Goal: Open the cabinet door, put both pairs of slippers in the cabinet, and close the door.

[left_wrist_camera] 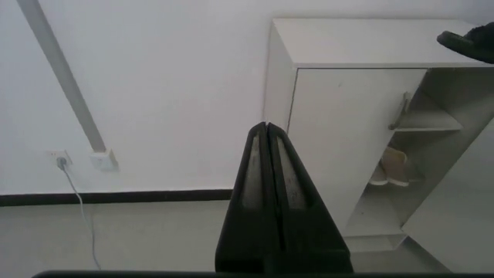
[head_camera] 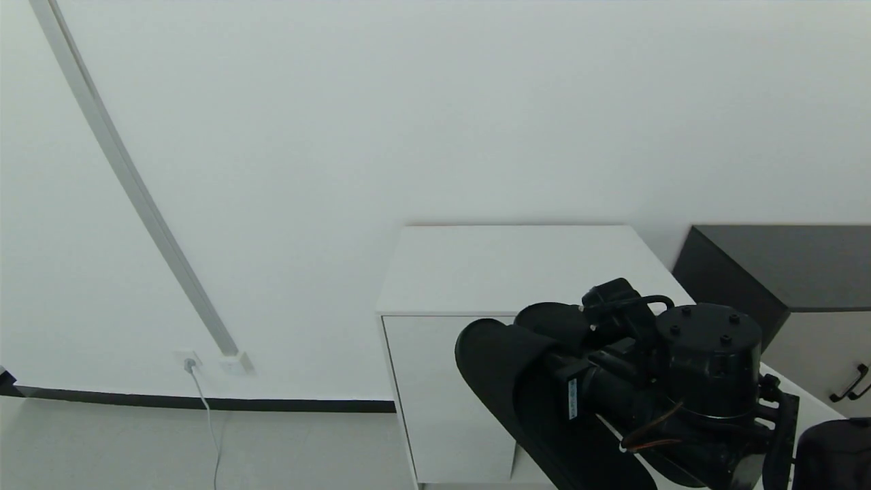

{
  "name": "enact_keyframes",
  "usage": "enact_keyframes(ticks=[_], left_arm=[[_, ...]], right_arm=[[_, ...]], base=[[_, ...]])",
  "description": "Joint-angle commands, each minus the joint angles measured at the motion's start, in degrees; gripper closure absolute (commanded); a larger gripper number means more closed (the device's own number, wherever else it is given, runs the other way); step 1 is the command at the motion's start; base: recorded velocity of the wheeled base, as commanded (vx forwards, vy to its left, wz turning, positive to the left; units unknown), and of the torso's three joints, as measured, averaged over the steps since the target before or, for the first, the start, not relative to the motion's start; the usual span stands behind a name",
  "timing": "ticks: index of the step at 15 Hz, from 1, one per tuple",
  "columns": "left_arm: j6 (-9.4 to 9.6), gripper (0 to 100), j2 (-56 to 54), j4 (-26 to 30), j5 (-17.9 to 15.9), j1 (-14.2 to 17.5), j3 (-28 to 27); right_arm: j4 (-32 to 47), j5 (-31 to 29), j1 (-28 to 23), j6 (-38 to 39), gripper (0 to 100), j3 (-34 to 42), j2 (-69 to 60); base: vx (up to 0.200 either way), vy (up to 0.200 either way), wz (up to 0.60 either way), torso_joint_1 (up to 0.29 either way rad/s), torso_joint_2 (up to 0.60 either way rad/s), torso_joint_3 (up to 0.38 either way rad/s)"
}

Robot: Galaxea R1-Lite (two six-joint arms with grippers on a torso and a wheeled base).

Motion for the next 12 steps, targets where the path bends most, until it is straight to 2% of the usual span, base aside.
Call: enact_keyframes(ticks=[1,8,12], left_arm=[[-0.04,100,0.07,0.0,-0.01,0.04,-0.01],[-0.04,100,0.07,0.0,0.07,0.04,-0.01],[-0.12,100,0.07,0.0,0.07,0.04,0.07]], right_arm=[[0.08,0.01,-0.09,0.02,100,0.21,0.12],[0.0,0.01,-0.09,-0.07,100,0.74,0.12],[0.0,0.01,0.0,-0.25,100,1.0,0.21]], base=[[0.0,-0.2,0.0,0.002,0.01,0.007],[0.0,-0.2,0.0,0.002,0.0,0.0],[0.0,0.0,0.0,0.0,0.0,0.0]])
